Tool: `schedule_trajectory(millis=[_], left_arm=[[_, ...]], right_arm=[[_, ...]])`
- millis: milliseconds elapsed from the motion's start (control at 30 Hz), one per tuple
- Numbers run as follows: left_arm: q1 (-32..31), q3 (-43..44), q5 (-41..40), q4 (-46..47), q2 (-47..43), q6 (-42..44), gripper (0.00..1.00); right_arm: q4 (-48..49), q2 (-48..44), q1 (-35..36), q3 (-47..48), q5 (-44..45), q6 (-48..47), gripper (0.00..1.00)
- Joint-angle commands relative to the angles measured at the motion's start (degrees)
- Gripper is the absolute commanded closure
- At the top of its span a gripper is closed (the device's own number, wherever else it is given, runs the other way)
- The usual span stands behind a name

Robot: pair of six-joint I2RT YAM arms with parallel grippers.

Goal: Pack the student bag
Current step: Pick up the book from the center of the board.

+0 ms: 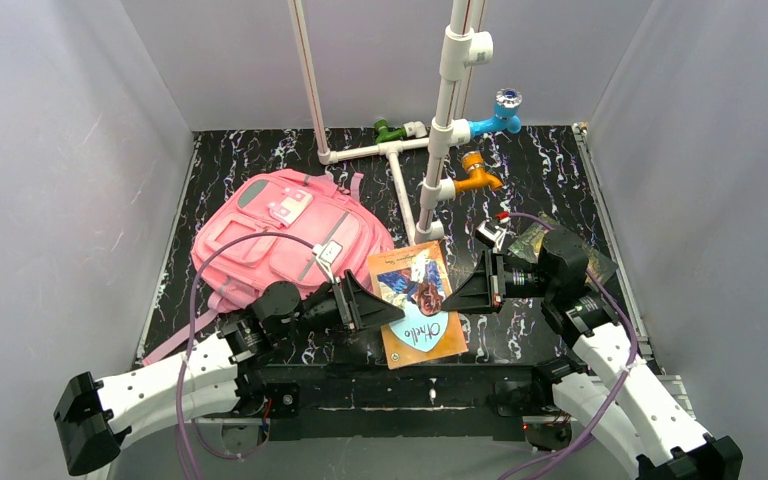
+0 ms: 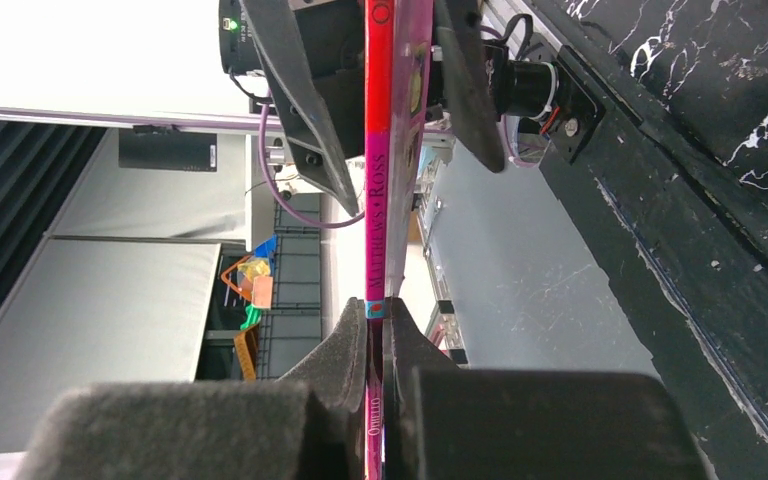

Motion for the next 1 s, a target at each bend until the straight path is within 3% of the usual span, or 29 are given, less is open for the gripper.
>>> schedule_trajectory(millis=[0,133,233,333,433,600,833,967], left_arm=[[-0.29,0.40,-2.51,6.58,-1.74,-0.76,0.37],[-0.34,1.18,-1.19,7.27,-1.02,-0.05,0.63],[-0.34,-0.03,-4.79,7.34,-3.25,-0.67,0.87],[-0.36,-0.65,-8.68,7.26,-6.34,0.06,1.00],[-0.34,-2.47,-13.80,7.38,-9.44,0.16,1.00],[-0.39,-4.56,-25.47,7.42,-13.60,-2.37,1.00],[-0.34,-5.09,-32.36,7.62,-14.40,-6.13,1.00],[-0.36,-5.48,-33.00,7.60,-14.91,-6.36,1.00]], right_arm=[[5.38,-0.87,0.54,0.25,-1.24,2.33,0.99],[4.55,-1.18,1.02,0.61,-0.60,1.50,0.99],[0.54,-0.93,1.31,0.45,2.85,-0.19,0.97],[-2.83,-1.71,2.27,0.96,9.39,-0.54,0.65],[-3.02,-2.48,4.30,0.44,18.45,-0.19,0.34],[12.65,-1.10,14.50,-4.30,32.56,9.19,0.12],[23.52,6.84,36.48,-4.12,56.33,7.37,0.05],[26.66,6.24,42.11,-5.54,71.24,6.10,0.08]])
